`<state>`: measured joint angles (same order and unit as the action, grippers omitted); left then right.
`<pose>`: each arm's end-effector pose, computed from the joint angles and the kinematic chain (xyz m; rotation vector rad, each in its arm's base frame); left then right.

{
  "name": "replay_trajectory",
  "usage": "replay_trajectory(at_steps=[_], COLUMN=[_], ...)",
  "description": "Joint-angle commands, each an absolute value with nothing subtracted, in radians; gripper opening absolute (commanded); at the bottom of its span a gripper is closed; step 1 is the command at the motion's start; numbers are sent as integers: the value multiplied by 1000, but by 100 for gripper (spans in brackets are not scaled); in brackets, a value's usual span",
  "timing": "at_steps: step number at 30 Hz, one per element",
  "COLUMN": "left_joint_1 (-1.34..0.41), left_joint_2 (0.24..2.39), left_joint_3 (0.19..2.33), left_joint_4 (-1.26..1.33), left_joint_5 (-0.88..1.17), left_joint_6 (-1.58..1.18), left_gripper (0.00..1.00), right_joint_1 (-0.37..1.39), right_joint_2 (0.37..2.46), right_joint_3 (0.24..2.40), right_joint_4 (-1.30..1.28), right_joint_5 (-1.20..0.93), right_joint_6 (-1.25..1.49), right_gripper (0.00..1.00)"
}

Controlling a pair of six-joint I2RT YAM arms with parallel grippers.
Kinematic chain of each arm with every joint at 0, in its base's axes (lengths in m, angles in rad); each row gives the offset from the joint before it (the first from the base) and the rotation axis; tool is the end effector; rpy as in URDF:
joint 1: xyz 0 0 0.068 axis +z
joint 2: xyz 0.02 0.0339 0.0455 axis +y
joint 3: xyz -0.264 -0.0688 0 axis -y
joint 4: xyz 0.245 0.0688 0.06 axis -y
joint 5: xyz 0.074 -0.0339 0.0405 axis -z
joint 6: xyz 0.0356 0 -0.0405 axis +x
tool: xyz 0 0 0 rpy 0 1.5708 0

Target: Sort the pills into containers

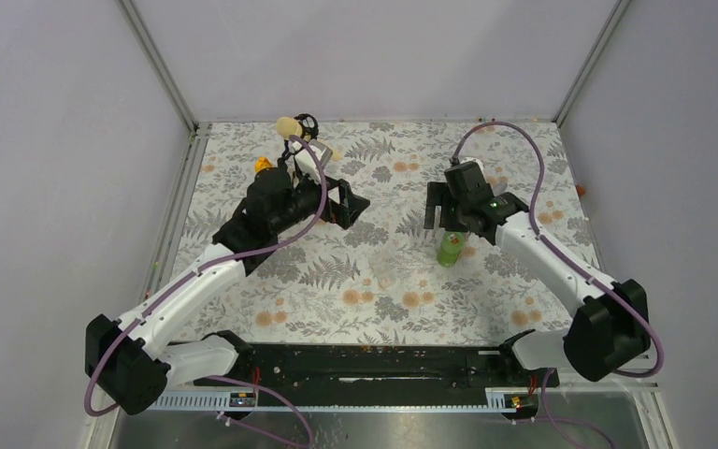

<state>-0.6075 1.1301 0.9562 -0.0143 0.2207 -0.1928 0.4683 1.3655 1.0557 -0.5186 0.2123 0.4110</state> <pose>0.2139 -0.1582 0.3486 0.5356 1.7391 -0.7691 0.2634 0.1248 0.2742 0.0305 2.3811 0.1648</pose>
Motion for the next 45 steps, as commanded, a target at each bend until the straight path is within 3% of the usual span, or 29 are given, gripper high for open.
replay_trajectory(at_steps=[1,15,24,36,45], left_joint_1=[-601,-600,-575,-542,-511], left_joint_2=[1137,1073,1068,1063,1076], left_joint_3=[1008,951,954,941,940], left_joint_4=[-23,-137,-172,-140,-134], left_joint_5=[201,56,26,51,81], left_joint_6=[-269,-385,-426,-411,-414], left_gripper=[98,98,98,99,99], right_joint_1=[465,787,886,943,967], right_joint_2=[1294,1406,1490,1616,1674], right_joint_3=[1132,1032,882,894,902], right_joint_4=[-555,-417,-148,-104,-98], right_joint_5=[52,123,217,301,307], right_joint_6=[371,475,439,374,355], right_gripper=[88,87,84,79,64])
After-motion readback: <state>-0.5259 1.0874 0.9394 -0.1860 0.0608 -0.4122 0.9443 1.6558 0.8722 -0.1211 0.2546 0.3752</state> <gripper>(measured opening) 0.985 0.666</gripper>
